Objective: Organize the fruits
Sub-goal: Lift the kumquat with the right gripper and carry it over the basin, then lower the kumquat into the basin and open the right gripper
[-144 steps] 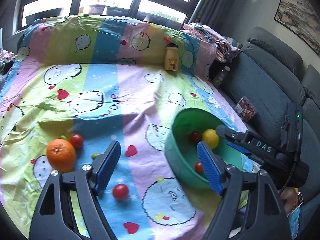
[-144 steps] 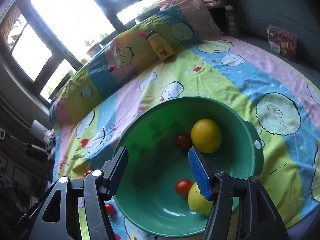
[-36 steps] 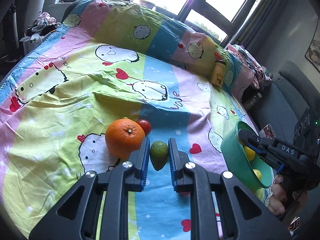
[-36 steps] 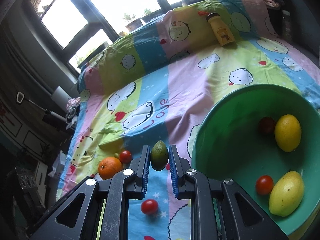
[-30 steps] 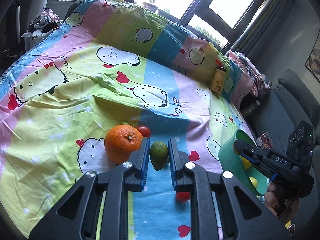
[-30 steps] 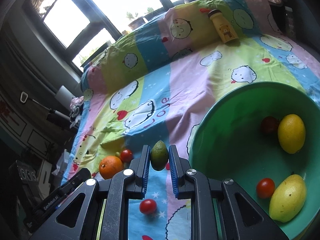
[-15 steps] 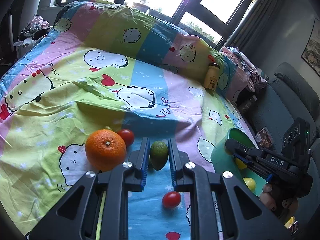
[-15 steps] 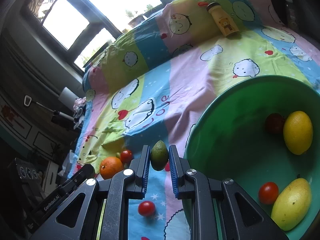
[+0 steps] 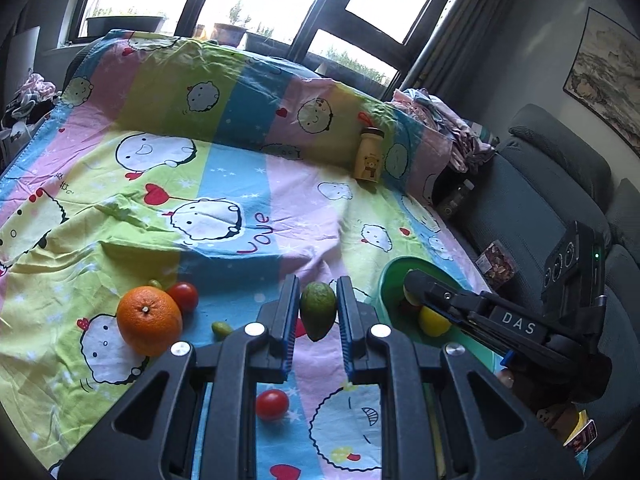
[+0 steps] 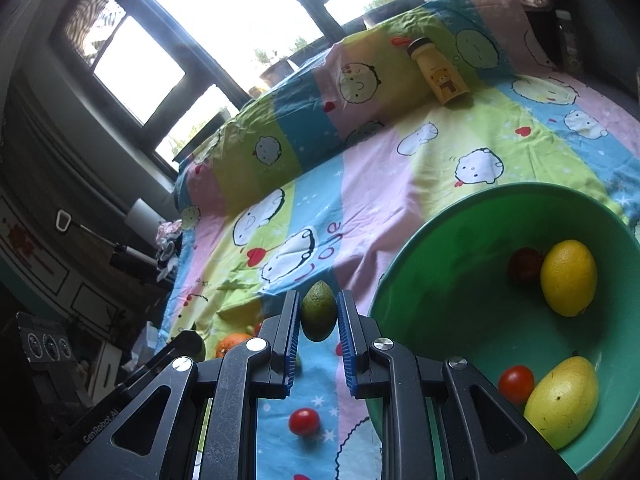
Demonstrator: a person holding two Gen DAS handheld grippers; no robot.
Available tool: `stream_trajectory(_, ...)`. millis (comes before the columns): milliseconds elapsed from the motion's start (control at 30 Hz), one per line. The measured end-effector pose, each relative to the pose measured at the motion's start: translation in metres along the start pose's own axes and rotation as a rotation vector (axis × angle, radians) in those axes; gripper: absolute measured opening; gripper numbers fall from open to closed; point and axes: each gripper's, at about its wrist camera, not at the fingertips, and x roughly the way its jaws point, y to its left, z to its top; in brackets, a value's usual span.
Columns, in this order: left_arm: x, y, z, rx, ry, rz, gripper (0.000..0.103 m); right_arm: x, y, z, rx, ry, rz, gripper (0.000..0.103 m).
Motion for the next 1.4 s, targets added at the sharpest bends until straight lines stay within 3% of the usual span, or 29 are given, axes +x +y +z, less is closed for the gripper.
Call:
stream_trajectory(367, 0.005, -0.051, 0.007, 0.074, 0.002, -0.099, 0.018, -0.039, -0.014, 0.005, 0.041, -0.105, -0.027, 0.021)
stream_trajectory(533, 0.016, -0.068, 0.004, 0.102, 0.039, -0.134, 0.018, -0.051, -0.028, 0.007, 0.073, -0.135, -0.04, 0.021)
stream_trajectory(1400, 0.085, -0.115, -0.019, 0.154, 0.254, -0.199, 0.018, -0.063, -0.083, 0.004, 0.211, -0.108, -0.168, 0.021)
